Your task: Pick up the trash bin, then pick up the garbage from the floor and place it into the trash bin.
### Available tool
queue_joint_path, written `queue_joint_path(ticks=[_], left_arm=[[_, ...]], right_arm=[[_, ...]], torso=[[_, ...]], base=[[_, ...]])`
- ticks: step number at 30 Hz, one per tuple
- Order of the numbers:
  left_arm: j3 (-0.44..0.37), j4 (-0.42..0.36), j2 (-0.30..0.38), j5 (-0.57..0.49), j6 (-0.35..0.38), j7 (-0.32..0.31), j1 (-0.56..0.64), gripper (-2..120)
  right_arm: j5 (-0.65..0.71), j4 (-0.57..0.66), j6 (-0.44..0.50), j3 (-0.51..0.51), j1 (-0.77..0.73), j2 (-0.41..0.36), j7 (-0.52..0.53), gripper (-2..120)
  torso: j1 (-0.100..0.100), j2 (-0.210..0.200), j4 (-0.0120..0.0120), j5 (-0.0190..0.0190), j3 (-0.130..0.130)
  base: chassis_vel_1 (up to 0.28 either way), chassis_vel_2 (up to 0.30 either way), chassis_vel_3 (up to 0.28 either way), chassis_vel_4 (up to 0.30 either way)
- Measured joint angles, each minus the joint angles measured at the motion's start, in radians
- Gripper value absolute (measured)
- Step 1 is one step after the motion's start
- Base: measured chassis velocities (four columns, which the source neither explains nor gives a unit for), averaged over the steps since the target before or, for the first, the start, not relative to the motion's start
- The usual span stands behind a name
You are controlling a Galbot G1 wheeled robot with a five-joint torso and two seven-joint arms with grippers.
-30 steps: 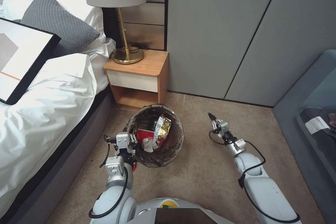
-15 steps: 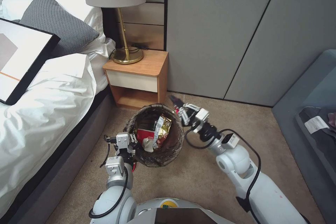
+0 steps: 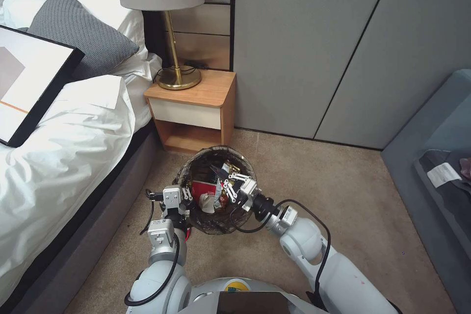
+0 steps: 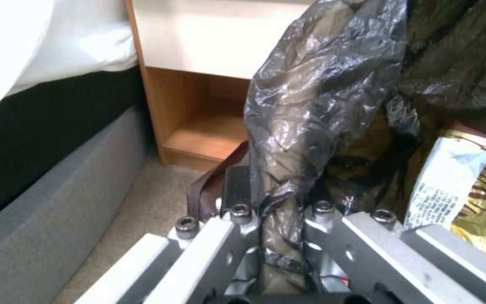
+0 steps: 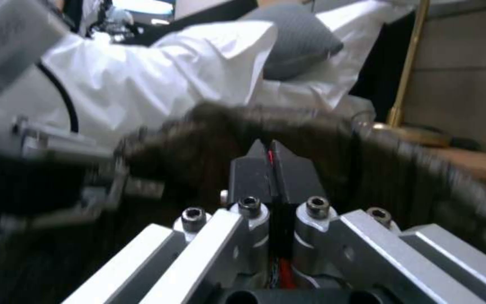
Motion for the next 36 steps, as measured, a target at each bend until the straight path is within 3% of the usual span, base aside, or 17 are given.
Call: queue_joint_path(ticks=[2, 8, 10, 11, 15, 16, 30, 33, 36], left_arm=[[0.0, 0.0, 0.0, 0.0, 0.0, 0.0, 0.0, 2], [0.0, 0.0, 0.0, 0.0, 0.0, 0.0, 0.0, 2], [0.0, 0.0, 0.0, 0.0, 0.0, 0.0, 0.0, 2], [0.0, 0.0, 0.0, 0.0, 0.0, 0.0, 0.0, 2], [0.0, 0.0, 0.0, 0.0, 0.0, 0.0, 0.0, 2], [0.0, 0.0, 0.0, 0.0, 0.0, 0.0, 0.0, 2], [0.0, 0.0, 0.0, 0.0, 0.0, 0.0, 0.0, 2], [0.0, 0.0, 0.0, 0.0, 0.0, 0.0, 0.0, 2], [0.0, 0.0, 0.0, 0.0, 0.0, 0.0, 0.0, 2]], right_arm=[[-0.008, -0.011, 0.003, 0.0, -0.005, 0.003, 0.0, -2], [-0.031, -0.04, 0.012, 0.001, -0.02, 0.013, 0.009, 18], [-0.031, -0.04, 0.012, 0.001, -0.021, 0.013, 0.009, 18], [-0.032, -0.04, 0.012, 0.001, -0.022, 0.014, 0.01, 26], [-0.034, -0.041, 0.012, 0.001, -0.025, 0.016, 0.011, 39], [-0.035, -0.041, 0.013, 0.0, -0.028, 0.017, 0.011, 48], [-0.044, -0.039, 0.02, 0.002, -0.03, 0.015, 0.013, 96], [-0.071, 0.025, 0.027, 0.062, -0.055, 0.042, 0.065, 100], [-0.186, 0.168, -0.053, 0.184, -0.155, 0.123, 0.275, 100]], torso=[[0.0, 0.0, 0.0, 0.0, 0.0], [0.0, 0.0, 0.0001, 0.0, 0.0], [0.0, 0.0, 0.0001, 0.0, 0.0], [0.0, 0.0, 0.0001, 0.0, 0.0], [0.0, 0.0, 0.0001, 0.0, 0.0], [0.0, 0.0, 0.0, 0.0, 0.0], [0.0, 0.0, 0.0001, 0.0001, 0.0], [0.0, 0.0, 0.0003, 0.0001, 0.0], [0.0, 0.0, 0.0002, 0.0001, 0.0]], base=[[0.0, 0.0, 0.0, 0.0], [0.0, 0.0, 0.0, 0.0], [0.0, 0.0, 0.0, 0.0], [0.0, 0.0, 0.0, 0.0], [0.0, 0.0, 0.0, 0.0], [0.0, 0.0, 0.0, 0.0], [0.0, 0.0, 0.0, 0.0], [0.0, 0.0, 0.0, 0.0], [0.0, 0.0, 0.0, 0.0]])
